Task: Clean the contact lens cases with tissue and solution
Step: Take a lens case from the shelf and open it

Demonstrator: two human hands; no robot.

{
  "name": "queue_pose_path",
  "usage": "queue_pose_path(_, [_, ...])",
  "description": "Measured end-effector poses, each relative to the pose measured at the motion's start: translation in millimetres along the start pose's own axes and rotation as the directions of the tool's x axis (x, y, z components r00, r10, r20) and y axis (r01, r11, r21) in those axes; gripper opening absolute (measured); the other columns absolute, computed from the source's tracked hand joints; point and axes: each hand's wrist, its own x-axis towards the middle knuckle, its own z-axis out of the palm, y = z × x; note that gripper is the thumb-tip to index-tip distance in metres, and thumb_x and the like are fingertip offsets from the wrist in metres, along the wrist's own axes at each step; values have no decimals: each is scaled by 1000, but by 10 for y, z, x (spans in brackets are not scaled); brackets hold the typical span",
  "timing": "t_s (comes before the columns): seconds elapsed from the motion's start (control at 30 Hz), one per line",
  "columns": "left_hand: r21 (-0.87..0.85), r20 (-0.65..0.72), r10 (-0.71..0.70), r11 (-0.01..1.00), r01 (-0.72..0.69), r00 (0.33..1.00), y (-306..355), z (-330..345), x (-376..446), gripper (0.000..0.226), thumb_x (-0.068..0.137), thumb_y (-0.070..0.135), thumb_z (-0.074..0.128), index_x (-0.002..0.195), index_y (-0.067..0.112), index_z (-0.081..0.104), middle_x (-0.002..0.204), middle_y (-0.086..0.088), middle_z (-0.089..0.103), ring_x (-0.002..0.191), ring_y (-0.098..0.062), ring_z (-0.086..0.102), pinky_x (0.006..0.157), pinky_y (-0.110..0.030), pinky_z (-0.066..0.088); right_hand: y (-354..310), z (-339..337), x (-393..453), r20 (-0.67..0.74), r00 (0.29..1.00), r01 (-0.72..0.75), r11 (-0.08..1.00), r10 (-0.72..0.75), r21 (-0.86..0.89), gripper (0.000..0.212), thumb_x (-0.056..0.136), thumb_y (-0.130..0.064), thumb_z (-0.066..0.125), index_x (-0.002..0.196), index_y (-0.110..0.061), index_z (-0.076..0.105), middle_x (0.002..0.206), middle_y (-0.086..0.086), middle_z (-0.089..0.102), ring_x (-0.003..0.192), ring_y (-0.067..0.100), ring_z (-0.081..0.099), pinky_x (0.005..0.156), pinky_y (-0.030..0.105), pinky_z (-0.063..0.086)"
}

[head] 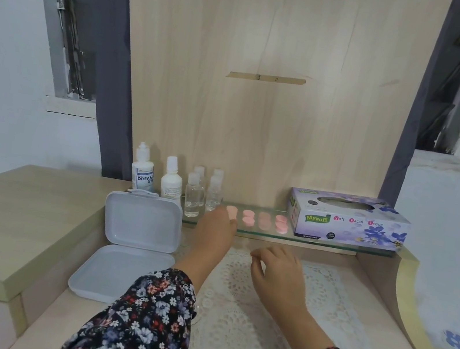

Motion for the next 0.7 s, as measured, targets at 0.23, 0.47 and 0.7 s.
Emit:
queue_pose_path(0.23, [-197,-58,55,978,-65,997,-74,-50,-323,13,94,29,50,99,17,53,84,-2,63,73,-23,64,71,-46,54,149,-8,-213,108,990,-96,995,95,9,10,81,-16,69,84,-23,75,83,-11,70,84,17,63,72,29,37])
queue_pose_path(0.47, [-256,67,79,965,-60,995,-246,180,-699,13,89,33,58,100,26,58,67,9,52,62,-10,51,57,-30,39,222,-43,-302,238,939,-268,962,247,59,19,92,-21,57,99,-24,74,100,-10,69,99,14,57,85,29,38])
queue_pose_path(0.7, [-272,286,171,958,-91,943,-325,407,-673,16,82,19,61,93,23,72,69,6,54,68,-12,53,68,-34,50,248,-132,-208,461,785,-559,794,414,239,29,90,-14,50,114,-23,65,94,-7,63,82,9,57,66,23,42])
